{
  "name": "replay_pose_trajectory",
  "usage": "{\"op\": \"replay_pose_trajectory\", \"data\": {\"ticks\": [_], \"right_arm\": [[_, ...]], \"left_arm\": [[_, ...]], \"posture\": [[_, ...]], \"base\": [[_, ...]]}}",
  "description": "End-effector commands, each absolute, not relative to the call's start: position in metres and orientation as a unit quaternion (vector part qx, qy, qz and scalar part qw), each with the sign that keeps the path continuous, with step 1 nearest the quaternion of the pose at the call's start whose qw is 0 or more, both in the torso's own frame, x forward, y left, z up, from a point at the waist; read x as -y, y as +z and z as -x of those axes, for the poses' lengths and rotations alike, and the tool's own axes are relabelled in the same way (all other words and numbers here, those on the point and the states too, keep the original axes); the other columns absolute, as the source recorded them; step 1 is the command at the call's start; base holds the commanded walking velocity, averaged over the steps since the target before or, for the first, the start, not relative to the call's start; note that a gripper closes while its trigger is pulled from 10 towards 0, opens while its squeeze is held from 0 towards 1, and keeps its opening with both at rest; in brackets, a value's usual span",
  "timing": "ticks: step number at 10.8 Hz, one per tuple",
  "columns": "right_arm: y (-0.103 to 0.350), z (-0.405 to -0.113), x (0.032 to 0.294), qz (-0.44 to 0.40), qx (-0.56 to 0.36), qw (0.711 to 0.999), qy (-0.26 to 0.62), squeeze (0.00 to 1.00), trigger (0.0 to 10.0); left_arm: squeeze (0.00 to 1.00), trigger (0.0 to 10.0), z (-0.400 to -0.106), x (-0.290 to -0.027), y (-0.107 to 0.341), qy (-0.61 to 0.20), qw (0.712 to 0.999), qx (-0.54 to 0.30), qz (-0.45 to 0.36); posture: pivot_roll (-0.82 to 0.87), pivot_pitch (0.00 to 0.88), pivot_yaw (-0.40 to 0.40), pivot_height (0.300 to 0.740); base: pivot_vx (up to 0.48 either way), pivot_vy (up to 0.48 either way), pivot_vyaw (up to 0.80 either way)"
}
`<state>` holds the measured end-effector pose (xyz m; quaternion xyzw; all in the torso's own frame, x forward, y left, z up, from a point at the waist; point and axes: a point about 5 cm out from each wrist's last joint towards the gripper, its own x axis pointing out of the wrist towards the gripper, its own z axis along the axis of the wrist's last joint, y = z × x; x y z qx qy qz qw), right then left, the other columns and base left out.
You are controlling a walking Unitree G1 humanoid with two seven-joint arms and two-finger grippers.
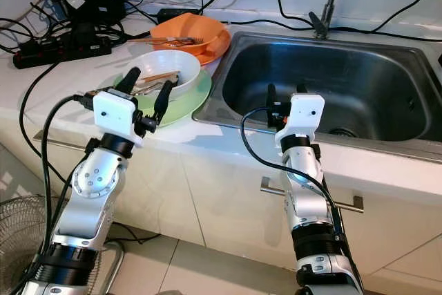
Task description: Kitchen organization
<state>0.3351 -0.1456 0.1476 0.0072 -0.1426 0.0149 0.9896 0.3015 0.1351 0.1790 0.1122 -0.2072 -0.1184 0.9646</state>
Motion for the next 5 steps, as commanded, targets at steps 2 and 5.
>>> {"op": "replay_pose_trajectory", "data": {"ticks": [2,5], "right_arm": [[0.155,-0.337,0.144,-0.012,0.156,0.988,0.016,0.00,10.0],[0.155,-0.337,0.145,-0.011,0.156,0.988,0.016,0.00,10.0]], "left_arm": [[0.00,10.0,-0.302,-0.140,0.167,-0.117,0.971,0.176,-0.107],[0.00,10.0,-0.303,-0.140,0.160,-0.118,0.975,0.160,-0.105]], "posture": [[0.06,0.000,0.046,0.740],[0.06,0.000,0.044,0.740]], "base": [[0.000,0.000,0.00],[0.000,0.000,0.00]]}}
